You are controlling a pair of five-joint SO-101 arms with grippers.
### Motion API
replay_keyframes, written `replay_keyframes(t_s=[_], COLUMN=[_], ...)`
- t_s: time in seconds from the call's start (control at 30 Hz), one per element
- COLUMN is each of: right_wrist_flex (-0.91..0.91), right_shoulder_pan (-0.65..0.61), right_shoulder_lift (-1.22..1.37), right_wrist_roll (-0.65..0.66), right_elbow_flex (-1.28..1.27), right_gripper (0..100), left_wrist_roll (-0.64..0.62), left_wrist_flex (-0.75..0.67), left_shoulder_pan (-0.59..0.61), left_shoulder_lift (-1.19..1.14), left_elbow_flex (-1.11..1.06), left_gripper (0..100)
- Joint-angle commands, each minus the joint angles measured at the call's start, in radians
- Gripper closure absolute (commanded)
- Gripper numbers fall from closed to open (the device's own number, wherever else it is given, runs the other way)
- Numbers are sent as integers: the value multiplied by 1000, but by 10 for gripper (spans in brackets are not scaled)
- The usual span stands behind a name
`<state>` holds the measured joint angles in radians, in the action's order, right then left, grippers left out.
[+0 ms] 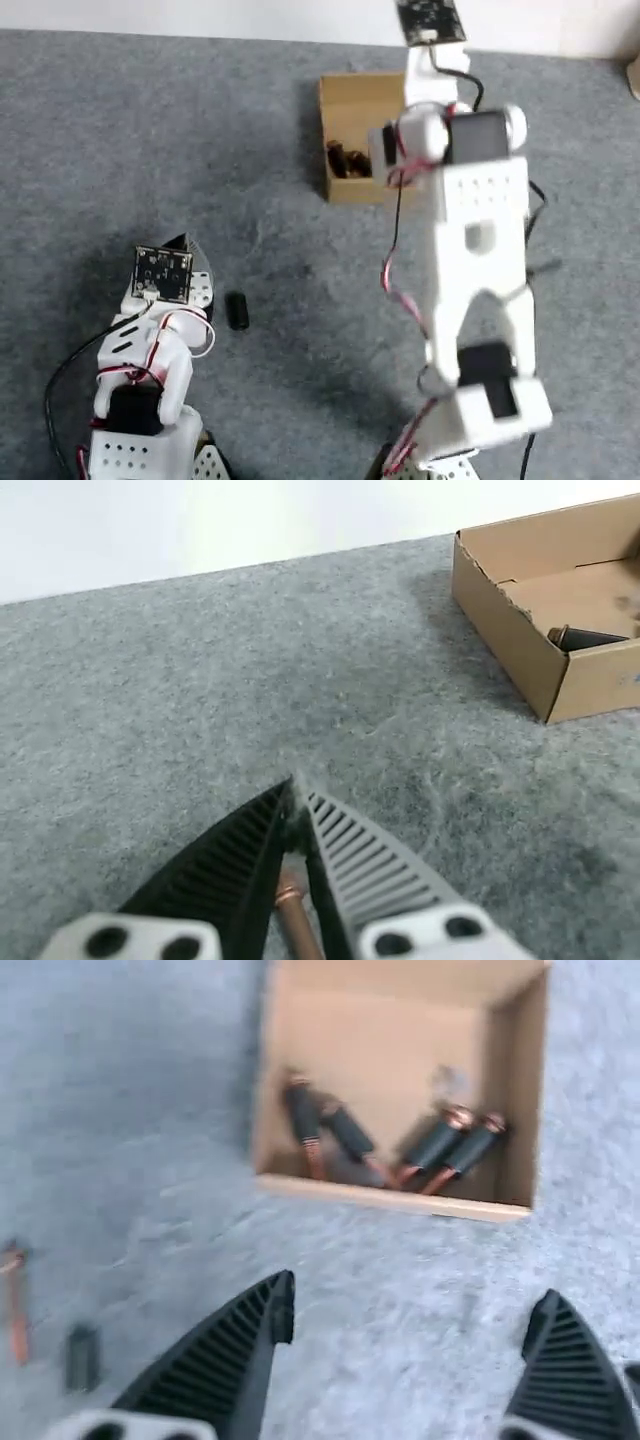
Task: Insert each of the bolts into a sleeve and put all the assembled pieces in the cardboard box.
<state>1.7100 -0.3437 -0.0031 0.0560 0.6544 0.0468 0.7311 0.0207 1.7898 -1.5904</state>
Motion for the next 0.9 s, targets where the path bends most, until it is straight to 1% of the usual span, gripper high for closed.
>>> replay_keyframes(t_s=[0.0, 0.03, 0.1, 0.2, 0.3, 0.37, 0.43, 0.5, 0.53, 0.6, 0.63, 0.7, 0.77, 0.83, 0.87], right_wrist_flex=[54, 51, 48, 48, 48, 31, 13, -12, -38, -120, -168, -275, -375, -458, -496], right_shoulder_pan=[-99, -113, -122, -124, -125, -131, -177, -252, -295, -378, -409, -455, -486, -515, -530], right_shoulder_lift=[-231, -292, -421, -595, -733, -791, -822, -832, -832, -831, -829, -829, -828, -826, -826], right_wrist_roll=[-9, -6, -5, -5, -5, -5, -5, -5, -5, -5, -5, -5, -6, -12, -14], right_elbow_flex=[10, -30, -107, -208, -338, -450, -578, -713, -779, -895, -947, -1035, -1106, -1164, -1193], right_gripper=[672, 673, 674, 674, 674, 674, 674, 674, 674, 674, 674, 674, 674, 674, 674], left_wrist_roll=[-5, -6, -25, -80, -81, -81, -81, -83, -83, -104, -130, -203, -301, -373, -391], left_wrist_flex=[-18, -17, 3, 15, 12, 12, 15, 21, 48, 137, 206, 365, 534, 657, 694], left_shoulder_pan=[13, 19, 73, 150, 183, 194, 197, 197, 197, 200, 209, 226, 231, 231, 231], left_shoulder_lift=[1, 1, -24, -154, -377, -567, -777, -969, -1053, -1144, -1158, -1139, -1095, -1050, -1033], left_elbow_flex=[36, 47, 85, 189, 308, 394, 501, 610, 667, 782, 840, 949, 1044, 1099, 1107], left_gripper=[990, 990, 990, 990, 990, 989, 989, 976, 970, 971, 981, 995, 993, 990, 990])
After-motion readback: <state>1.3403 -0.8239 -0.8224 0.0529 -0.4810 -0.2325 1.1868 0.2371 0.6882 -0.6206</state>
